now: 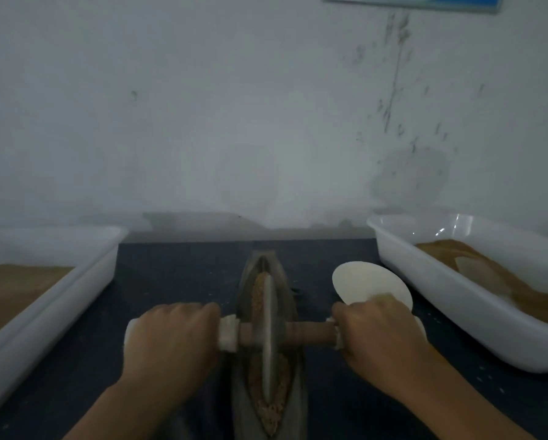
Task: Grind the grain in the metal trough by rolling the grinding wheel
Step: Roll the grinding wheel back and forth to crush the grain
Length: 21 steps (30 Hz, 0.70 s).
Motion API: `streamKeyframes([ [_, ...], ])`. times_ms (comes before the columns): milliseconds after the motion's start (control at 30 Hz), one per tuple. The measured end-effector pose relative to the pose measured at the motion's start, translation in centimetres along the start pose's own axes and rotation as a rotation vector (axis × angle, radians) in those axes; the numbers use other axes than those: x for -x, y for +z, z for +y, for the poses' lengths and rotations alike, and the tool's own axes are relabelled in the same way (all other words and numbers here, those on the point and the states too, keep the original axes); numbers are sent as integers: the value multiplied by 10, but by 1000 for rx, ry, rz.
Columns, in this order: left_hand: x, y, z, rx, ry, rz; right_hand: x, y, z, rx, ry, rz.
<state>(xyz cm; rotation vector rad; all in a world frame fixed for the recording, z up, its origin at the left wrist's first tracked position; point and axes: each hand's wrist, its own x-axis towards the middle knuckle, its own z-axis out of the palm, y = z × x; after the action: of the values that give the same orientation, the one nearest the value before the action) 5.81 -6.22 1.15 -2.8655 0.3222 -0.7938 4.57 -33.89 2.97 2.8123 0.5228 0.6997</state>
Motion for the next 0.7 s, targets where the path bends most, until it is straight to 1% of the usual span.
streamKeyframes([
  [67,-4,7,0,-5,-23,-27,-9,4,0,8,-10,-6],
  [167,-24,17,0,2,-72,-15,-35,21,3,31,20,-25],
  [300,-46,20,3,-36,-75,-24,-58,34,8,55,56,-29],
  [433,-30,17,0,1,-49,27,-40,26,8,36,10,-2],
  [533,-7,10,-1,18,20,44,-17,16,3,33,-48,21],
  [633,-2,5,0,38,42,74,-11,11,3,22,-17,37],
  [700,-11,5,3,7,27,89,-18,20,5,72,-12,2],
])
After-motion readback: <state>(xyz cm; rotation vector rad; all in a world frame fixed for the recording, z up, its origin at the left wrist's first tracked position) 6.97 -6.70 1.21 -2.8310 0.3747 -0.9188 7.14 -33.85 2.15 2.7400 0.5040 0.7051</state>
